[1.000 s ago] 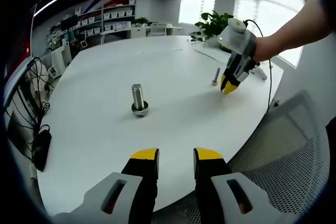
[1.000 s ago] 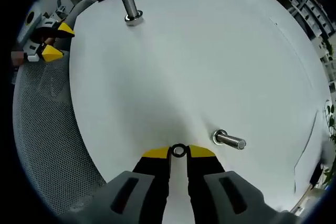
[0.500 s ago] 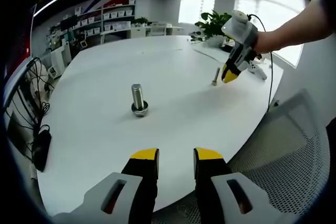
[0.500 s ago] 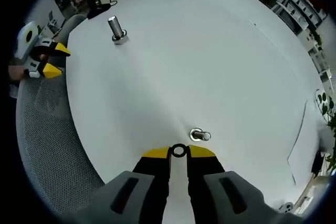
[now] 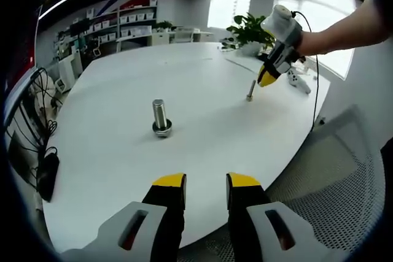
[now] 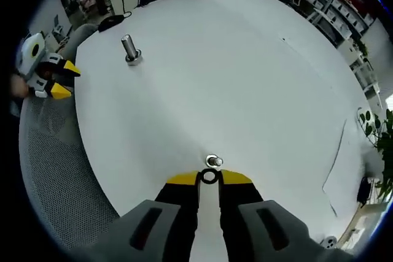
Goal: Place the washer onto the threaded stud by aligning its center hole with the stud, sliding it down to the base, and recovering from edge contact or off-axis alignment until the washer reaches the visible bottom stop.
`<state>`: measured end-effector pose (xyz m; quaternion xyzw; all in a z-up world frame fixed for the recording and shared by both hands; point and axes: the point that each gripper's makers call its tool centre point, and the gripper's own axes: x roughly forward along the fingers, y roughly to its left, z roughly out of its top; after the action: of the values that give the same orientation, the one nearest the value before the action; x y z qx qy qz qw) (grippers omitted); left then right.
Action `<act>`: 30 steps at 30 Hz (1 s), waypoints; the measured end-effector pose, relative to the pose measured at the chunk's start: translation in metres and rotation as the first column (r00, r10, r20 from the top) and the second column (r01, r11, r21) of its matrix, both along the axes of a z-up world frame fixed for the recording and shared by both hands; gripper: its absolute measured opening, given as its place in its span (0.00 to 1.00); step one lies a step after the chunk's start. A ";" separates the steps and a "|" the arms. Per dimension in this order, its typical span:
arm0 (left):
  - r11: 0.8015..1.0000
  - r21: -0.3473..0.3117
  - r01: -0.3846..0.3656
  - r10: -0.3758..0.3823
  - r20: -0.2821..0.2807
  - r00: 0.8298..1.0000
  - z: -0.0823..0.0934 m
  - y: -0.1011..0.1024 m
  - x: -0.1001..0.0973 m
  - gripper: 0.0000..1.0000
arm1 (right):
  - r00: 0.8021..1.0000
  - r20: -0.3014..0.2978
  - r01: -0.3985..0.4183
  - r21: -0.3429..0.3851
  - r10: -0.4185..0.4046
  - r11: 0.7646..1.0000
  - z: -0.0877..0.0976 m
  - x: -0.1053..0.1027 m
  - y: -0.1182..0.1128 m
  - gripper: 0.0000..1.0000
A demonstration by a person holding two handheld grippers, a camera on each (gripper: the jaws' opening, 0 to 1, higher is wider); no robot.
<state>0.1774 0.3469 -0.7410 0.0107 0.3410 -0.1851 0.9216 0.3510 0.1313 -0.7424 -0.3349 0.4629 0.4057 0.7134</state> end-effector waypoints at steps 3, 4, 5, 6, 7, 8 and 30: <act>1.000 -0.001 0.000 0.000 0.002 1.000 0.000 0.000 0.000 0.24 | 1.000 0.016 0.002 0.002 -0.002 1.000 0.004 0.000 -0.001 0.13; 1.000 -0.002 0.002 -0.002 0.002 1.000 0.001 0.000 0.000 0.24 | 1.000 0.020 0.002 0.003 -0.002 1.000 0.005 0.001 -0.001 0.13; 1.000 -0.002 0.003 -0.003 0.002 1.000 0.001 -0.001 0.000 0.24 | 1.000 0.026 0.003 0.007 -0.003 1.000 0.006 0.002 -0.002 0.13; 1.000 -0.001 0.004 -0.004 0.002 1.000 0.001 -0.001 0.000 0.24 | 1.000 0.030 0.005 0.010 -0.005 1.000 0.007 0.003 -0.002 0.13; 1.000 -0.001 0.004 -0.004 0.003 1.000 0.001 -0.001 0.000 0.24 | 0.999 0.038 0.004 0.015 -0.005 1.000 0.009 0.004 -0.001 0.13; 1.000 -0.001 0.004 -0.004 0.002 1.000 0.001 -0.001 0.000 0.24 | 0.999 0.045 0.002 0.017 -0.003 1.000 0.010 0.005 0.000 0.13; 1.000 -0.002 0.008 -0.008 0.000 1.000 0.000 -0.002 0.000 0.23 | 0.997 0.048 -0.051 -0.020 0.052 0.998 -0.001 0.014 0.010 0.13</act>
<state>0.1771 0.3453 -0.7408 0.0114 0.3407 -0.1891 0.9209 0.3654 0.1408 -0.7434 -0.3630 0.4404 0.4117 0.7105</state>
